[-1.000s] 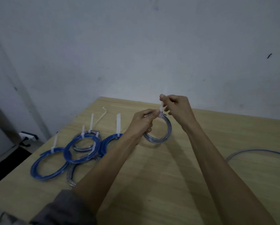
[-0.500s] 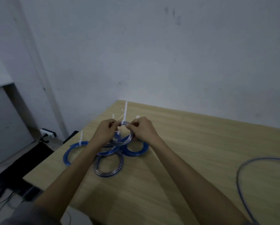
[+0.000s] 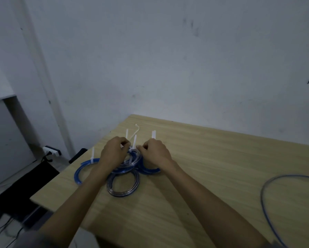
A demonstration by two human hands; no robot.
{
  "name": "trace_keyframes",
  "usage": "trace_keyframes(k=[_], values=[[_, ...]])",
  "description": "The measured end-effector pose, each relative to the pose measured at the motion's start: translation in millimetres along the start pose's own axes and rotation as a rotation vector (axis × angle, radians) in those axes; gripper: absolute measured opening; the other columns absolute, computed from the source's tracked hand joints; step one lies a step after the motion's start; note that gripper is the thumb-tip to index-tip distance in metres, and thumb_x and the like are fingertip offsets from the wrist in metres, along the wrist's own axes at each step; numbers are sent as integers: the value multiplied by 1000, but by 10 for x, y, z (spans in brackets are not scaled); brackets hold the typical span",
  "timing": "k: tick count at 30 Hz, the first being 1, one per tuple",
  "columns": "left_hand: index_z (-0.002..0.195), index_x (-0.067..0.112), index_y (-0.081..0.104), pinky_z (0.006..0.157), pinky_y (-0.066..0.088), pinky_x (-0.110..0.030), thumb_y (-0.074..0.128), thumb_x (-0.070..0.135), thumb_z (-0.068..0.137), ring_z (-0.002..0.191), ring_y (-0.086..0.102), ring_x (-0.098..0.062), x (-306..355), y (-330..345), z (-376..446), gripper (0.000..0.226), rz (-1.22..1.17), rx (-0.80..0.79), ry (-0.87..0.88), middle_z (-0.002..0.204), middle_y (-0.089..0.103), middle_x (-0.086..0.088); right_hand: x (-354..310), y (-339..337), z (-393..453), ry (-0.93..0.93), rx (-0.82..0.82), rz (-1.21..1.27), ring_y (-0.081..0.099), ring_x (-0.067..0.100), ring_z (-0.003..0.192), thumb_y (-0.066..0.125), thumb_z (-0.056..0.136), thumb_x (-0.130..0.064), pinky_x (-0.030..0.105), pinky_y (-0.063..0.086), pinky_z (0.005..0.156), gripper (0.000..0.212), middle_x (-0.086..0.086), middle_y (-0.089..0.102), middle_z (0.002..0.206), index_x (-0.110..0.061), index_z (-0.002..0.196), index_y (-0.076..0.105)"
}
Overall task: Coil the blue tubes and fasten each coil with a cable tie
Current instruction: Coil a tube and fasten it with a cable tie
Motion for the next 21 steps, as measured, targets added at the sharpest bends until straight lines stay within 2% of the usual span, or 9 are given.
trace_keyframes(k=[3, 6, 10, 14, 16, 18, 21], values=[[97, 17, 71, 69, 45, -26, 59, 24, 100, 75, 59, -10, 345, 44, -55, 15, -155, -66, 113, 91, 69, 3, 151, -215, -105, -8, 26, -35, 58, 21, 56, 55, 100, -44, 31, 43, 52, 48, 4, 62, 63, -7, 74, 71], [98, 16, 71, 67, 45, -15, 58, 21, 101, 79, 62, -6, 790, 188, -174, 14, -223, -161, 266, 89, 69, 8, 415, -489, -334, 2, 78, -59, 66, 20, 73, 56, 99, -43, 37, 57, 68, 37, 2, 73, 82, -14, 91, 77], [102, 16, 72, 72, 48, -23, 59, 23, 101, 80, 62, -9, 1259, 542, -316, 14, -259, -256, 389, 92, 68, 9, 881, -848, -757, 43, 155, -131, 66, 18, 86, 57, 99, -41, 32, 50, 71, 33, 1, 72, 97, -15, 103, 76], [101, 16, 72, 77, 52, -30, 59, 26, 100, 82, 62, -8, 1696, 927, -540, 16, -251, -394, 454, 95, 68, 6, 1407, -1136, -1306, 80, 255, -293, 62, 23, 98, 55, 99, -41, 35, 51, 79, 31, 1, 63, 104, -19, 112, 73], [97, 24, 71, 78, 53, -31, 60, 29, 99, 81, 61, -4, 1866, 1103, -651, 12, -242, -439, 456, 93, 67, 11, 1615, -1245, -1616, 115, 269, -392, 60, 23, 106, 53, 100, -40, 35, 48, 83, 32, 2, 61, 112, -19, 119, 69], [95, 28, 70, 77, 52, -30, 59, 31, 98, 82, 60, -1, 1998, 1256, -758, 11, -233, -466, 467, 94, 65, 14, 1769, -1337, -1902, 143, 259, -481, 56, 23, 114, 52, 101, -43, 36, 47, 88, 38, 2, 59, 121, -17, 125, 65], [99, 26, 72, 79, 51, -30, 60, 32, 97, 83, 60, -2, 2164, 1424, -927, 13, -272, -491, 488, 97, 68, 11, 1953, -1466, -2320, 198, 284, -529, 51, 22, 120, 53, 94, -58, 38, 46, 92, 55, 1, 54, 127, -18, 131, 60]])
Point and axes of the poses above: each hand's wrist, its own z-axis towards the middle knuckle, its own y-axis out of the palm, x = y × z, the point moved 6 cm from there along z, towards the middle knuckle
